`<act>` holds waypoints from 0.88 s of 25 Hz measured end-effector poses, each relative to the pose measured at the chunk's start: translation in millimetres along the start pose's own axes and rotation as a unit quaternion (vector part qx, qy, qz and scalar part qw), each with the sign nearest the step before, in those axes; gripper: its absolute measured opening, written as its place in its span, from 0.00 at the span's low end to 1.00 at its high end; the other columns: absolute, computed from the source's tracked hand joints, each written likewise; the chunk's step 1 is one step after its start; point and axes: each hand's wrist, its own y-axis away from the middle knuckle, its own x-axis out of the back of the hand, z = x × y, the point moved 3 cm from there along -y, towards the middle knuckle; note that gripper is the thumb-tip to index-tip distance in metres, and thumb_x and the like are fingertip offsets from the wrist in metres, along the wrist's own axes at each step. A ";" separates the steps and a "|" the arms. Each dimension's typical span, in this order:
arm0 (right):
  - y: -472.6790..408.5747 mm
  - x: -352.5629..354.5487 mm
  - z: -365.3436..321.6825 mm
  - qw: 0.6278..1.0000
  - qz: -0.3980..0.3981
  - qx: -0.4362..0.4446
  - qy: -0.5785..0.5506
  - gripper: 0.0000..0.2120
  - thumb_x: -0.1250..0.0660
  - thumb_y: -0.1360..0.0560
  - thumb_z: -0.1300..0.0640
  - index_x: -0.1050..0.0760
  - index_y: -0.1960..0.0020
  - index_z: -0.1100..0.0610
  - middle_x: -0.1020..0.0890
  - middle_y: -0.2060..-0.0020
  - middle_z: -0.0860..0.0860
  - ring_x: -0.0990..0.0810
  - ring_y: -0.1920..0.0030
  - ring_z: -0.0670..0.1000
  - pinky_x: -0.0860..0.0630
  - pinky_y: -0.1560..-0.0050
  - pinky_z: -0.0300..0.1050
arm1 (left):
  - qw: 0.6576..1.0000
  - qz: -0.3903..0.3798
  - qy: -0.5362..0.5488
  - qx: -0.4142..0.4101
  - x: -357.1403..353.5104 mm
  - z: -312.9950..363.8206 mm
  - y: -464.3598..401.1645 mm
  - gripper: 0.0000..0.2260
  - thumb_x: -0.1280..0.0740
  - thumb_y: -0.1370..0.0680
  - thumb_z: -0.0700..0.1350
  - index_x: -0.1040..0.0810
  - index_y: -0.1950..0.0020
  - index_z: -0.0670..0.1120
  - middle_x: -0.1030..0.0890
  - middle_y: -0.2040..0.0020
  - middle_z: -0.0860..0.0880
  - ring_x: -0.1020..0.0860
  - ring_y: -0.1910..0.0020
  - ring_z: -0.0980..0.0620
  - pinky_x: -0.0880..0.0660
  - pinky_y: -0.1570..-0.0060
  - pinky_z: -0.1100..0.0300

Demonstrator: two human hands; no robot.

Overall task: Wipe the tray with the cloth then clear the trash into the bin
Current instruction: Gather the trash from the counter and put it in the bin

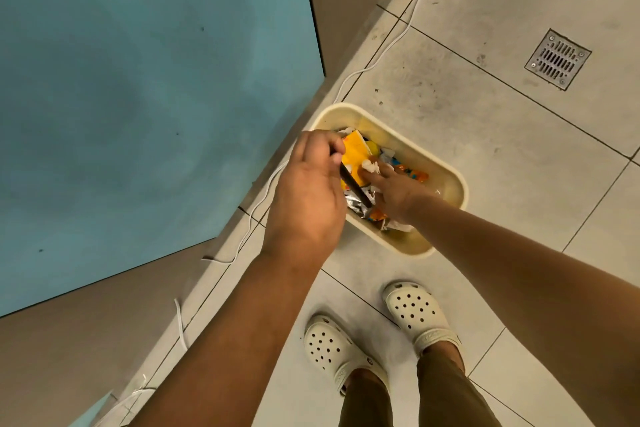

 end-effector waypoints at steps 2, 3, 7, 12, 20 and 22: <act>-0.6 2.4 5.7 1.000 -0.001 0.004 -0.016 0.26 0.48 0.19 0.55 0.55 0.24 0.46 0.58 0.24 0.50 0.47 0.25 0.57 0.47 0.26 0.50 | 1.000 -0.019 0.018 -0.002 0.8 -1.9 6.6 0.06 0.45 0.19 0.41 0.30 0.51 0.49 0.29 0.53 0.54 0.28 0.61 0.59 0.32 0.62 0.70; -0.9 3.3 7.0 1.000 -0.002 0.005 -0.022 0.26 0.49 0.19 0.55 0.54 0.24 0.46 0.57 0.24 0.50 0.47 0.25 0.56 0.47 0.26 0.49 | 0.999 -0.042 0.012 -0.002 -3.9 -4.1 12.7 0.07 0.46 0.19 0.42 0.29 0.51 0.47 0.29 0.52 0.53 0.28 0.61 0.57 0.31 0.61 0.69; -6.0 1.9 7.9 0.999 -0.011 0.003 -0.041 0.25 0.48 0.19 0.54 0.52 0.24 0.46 0.57 0.24 0.50 0.49 0.24 0.55 0.48 0.25 0.49 | 0.994 -0.104 -0.002 -0.034 -32.4 -11.5 33.5 0.07 0.48 0.20 0.45 0.32 0.48 0.51 0.27 0.48 0.52 0.25 0.56 0.51 0.24 0.58 0.54; -1.2 9.2 8.0 0.998 -0.049 0.020 0.034 0.29 0.44 0.21 0.45 0.56 0.26 0.40 0.54 0.24 0.49 0.48 0.24 0.55 0.43 0.27 0.56 | 0.987 -0.154 -0.028 -0.047 -52.6 -14.3 23.7 0.08 0.44 0.20 0.38 0.29 0.46 0.49 0.26 0.44 0.51 0.23 0.56 0.48 0.24 0.58 0.50; -1.5 15.7 -2.7 0.984 -0.084 0.066 0.141 0.39 0.42 0.24 0.39 0.65 0.25 0.45 0.59 0.24 0.48 0.59 0.24 0.55 0.54 0.25 0.56 | 0.923 -0.246 -0.294 -0.022 -72.0 -61.4 13.7 0.18 0.44 0.21 0.38 0.27 0.35 0.54 0.26 0.35 0.57 0.35 0.36 0.52 0.40 0.42 0.58; -8.4 7.5 -0.4 0.982 -0.115 0.058 0.137 0.41 0.40 0.25 0.40 0.66 0.26 0.42 0.61 0.24 0.47 0.61 0.24 0.56 0.52 0.26 0.61 | 0.934 -0.194 -0.301 0.007 -66.6 -65.2 9.0 0.16 0.43 0.20 0.42 0.27 0.35 0.55 0.30 0.31 0.56 0.36 0.35 0.51 0.42 0.42 0.58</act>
